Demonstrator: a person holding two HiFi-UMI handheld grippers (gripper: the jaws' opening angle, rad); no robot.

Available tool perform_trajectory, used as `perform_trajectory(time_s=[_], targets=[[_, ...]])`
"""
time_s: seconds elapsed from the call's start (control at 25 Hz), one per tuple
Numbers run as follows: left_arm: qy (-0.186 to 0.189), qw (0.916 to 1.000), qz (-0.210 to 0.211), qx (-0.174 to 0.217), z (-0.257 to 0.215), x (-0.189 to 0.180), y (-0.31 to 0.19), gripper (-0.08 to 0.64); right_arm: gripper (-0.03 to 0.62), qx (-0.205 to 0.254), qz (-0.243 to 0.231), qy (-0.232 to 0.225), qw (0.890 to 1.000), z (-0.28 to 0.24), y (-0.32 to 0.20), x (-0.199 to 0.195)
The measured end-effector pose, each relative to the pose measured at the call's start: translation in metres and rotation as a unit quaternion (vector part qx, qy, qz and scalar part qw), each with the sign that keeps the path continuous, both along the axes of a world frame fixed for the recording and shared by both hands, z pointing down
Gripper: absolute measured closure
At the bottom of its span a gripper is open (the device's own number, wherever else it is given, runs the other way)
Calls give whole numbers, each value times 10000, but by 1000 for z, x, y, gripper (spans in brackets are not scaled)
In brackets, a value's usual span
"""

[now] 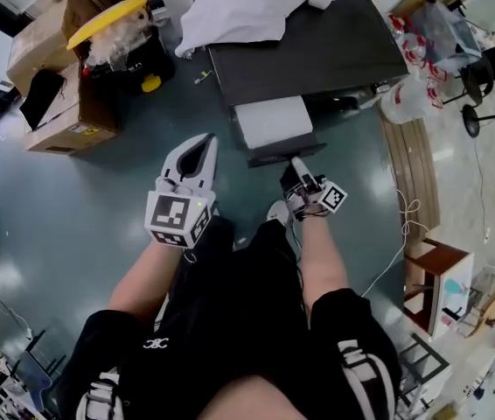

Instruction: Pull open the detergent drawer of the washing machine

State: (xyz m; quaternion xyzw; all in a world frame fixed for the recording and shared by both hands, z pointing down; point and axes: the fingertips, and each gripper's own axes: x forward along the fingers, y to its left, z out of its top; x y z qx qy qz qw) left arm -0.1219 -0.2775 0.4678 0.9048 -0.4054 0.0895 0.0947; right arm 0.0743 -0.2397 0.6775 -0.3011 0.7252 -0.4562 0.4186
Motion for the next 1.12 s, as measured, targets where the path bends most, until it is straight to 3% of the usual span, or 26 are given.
perform_trajectory(time_s=[0.24,1.12], targets=[[-59,10000,-38,22,-5,-20,30,563,353,18,359,-113,9993,-1,14,2],[-73,9966,-706,426,-30,-19,151,563,354,55,121,-77,9999,10,99,16]])
